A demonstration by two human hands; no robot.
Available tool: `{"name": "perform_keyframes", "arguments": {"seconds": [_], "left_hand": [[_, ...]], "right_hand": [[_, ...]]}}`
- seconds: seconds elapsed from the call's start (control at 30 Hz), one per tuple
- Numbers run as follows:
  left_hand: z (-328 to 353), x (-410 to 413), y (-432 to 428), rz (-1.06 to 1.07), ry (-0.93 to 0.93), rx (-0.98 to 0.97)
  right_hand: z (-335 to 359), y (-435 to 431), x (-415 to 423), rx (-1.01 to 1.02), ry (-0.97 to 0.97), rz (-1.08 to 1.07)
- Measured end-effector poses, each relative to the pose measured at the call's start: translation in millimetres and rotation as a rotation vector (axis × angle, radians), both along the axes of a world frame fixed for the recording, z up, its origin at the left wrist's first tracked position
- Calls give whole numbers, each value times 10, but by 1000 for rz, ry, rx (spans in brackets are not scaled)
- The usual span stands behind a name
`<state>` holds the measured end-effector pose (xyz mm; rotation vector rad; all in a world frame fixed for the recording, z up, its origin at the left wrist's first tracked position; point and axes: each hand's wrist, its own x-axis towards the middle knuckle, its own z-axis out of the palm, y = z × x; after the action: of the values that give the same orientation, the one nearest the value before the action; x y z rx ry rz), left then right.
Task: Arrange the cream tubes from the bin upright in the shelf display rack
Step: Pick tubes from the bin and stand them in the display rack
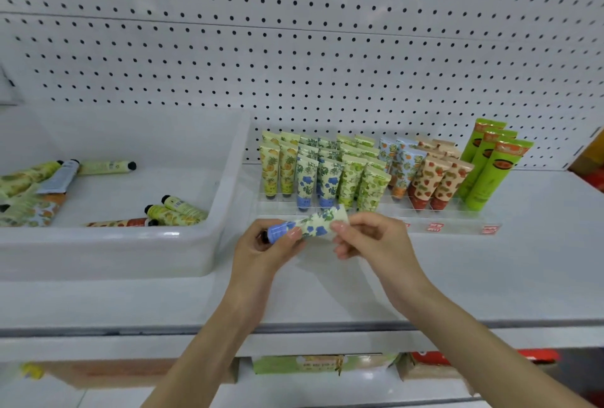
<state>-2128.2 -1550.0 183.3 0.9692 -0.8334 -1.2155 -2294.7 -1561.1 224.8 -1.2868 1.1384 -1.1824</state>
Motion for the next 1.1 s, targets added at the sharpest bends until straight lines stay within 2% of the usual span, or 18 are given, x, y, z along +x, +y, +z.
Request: {"name": "perform_keyframes", "arguments": {"seconds": [0.13, 0.23, 0.27, 0.33, 0.53, 0.7, 1.1], "left_hand": [[-29, 183, 23, 140, -666, -218], [-195, 355, -34, 184, -1339, -486], [-246, 379, -57, 165, -1492, -507], [-281, 389, -91, 103, -1639, -421], [-275, 392, -116, -48, -1623, -187], [-260, 379, -109, -55, -1585, -178], [-278, 380, -128, -66, -1509, -182]], "right_hand": [[200, -148, -83, -153, 6, -76], [290, -267, -139, -317, 173, -158], [299, -299, -140, -355, 242, -187], [291, -365, -115, -389, 348, -232], [211, -500, 2, -404, 566, -213], [183, -577, 25, -416, 661, -196], [149, -645, 46, -325, 718, -108]]}}
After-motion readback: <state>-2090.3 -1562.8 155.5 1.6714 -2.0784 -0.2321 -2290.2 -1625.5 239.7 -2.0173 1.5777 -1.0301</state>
